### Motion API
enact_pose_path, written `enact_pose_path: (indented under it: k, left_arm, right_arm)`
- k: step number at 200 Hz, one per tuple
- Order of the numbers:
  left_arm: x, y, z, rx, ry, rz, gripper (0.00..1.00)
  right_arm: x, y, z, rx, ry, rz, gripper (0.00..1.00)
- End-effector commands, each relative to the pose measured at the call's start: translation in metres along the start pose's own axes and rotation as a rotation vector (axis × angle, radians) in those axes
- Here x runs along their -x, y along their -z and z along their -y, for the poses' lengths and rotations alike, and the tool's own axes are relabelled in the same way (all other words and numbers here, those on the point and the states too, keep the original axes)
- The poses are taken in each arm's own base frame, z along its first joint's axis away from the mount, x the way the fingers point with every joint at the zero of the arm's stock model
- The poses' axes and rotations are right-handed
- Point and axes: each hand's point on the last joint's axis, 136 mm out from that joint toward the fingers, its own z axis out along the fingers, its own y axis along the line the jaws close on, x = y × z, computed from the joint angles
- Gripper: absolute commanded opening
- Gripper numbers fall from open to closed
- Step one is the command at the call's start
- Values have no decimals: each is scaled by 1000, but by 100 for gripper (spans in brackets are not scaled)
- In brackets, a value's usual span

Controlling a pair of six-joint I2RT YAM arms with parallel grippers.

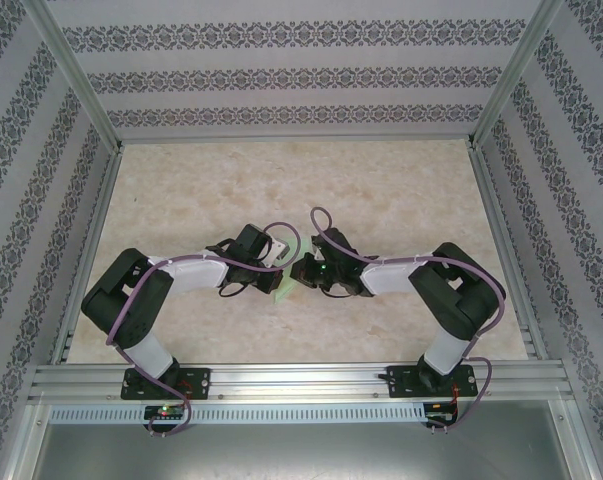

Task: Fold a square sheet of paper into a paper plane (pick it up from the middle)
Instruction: Third fold the triangle at the center of the table.

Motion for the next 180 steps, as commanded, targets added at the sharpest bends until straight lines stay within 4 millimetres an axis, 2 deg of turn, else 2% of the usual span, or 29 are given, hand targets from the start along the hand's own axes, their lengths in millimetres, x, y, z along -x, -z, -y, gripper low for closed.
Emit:
enact_pose_path:
  k: [1,37,102,127,158,180]
  left_arm:
    - [-12,-6,-7,10,2,-54,3]
    - [-11,-5,-8,13,1,-49,3]
    - [-12,-6,-8,17,3,-57,2]
    - [-13,-7,-11,31,8,-64,2]
    - [-10,-7,-13,40,7,-59,2]
    - [-10,-7,-14,40,10,-61,2]
  right_arm:
    - [9,-3,-4,42,-24,64,4]
    - [5,-7,0,56,-32,79,3]
    - [-8,-28,28,11,-56,61,3]
    - [-5,-21,19,22,-42,72,2]
    - [-2,0,9,20,-13,112,4]
    - [-8,4,4,34,-8,99,4]
